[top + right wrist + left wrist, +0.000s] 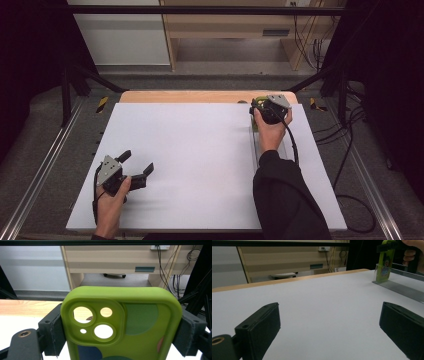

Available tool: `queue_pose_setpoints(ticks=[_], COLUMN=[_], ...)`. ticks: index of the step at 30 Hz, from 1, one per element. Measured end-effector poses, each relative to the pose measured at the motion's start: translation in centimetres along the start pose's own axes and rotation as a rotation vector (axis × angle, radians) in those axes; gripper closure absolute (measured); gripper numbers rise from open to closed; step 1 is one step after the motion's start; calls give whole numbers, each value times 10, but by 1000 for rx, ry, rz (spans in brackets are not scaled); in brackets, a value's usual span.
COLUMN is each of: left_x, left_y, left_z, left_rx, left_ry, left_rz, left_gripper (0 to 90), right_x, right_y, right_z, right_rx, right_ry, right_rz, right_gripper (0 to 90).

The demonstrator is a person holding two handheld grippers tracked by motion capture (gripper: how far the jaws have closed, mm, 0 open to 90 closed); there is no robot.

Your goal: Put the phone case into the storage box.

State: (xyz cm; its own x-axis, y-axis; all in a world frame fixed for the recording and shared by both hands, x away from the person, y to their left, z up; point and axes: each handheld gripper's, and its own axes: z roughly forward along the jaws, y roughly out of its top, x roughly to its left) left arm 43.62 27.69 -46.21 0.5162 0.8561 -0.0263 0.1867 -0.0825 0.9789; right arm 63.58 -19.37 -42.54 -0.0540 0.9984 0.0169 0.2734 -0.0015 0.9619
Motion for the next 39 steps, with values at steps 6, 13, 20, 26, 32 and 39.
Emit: queue_pose_setpoints(ticks=[6, 13, 20, 26, 32, 39], left_x=[0, 0, 0, 0, 0, 0], left_y=[0, 0, 0, 0, 0, 0], left_z=[0, 0, 0, 0, 0, 0], left_rx=[0, 0, 0, 7, 7, 7], left_ry=[-1, -1, -1, 0, 0, -2], left_rz=[2, 1, 1, 5, 5, 5], left_gripper=[29, 29, 29, 29, 29, 29], right_x=[0, -1, -1, -1, -2, -2], right_y=[0, 0, 0, 0, 0, 0], right_z=[0, 1, 1, 1, 2, 2], right_rx=[-1, -3, -2, -2, -4, -5], right_ry=[-3, -3, -1, 0, 2, 2], right_rz=[-4, 0, -5, -5, -6, -16], right_gripper=[159, 158, 158, 156, 155, 152])
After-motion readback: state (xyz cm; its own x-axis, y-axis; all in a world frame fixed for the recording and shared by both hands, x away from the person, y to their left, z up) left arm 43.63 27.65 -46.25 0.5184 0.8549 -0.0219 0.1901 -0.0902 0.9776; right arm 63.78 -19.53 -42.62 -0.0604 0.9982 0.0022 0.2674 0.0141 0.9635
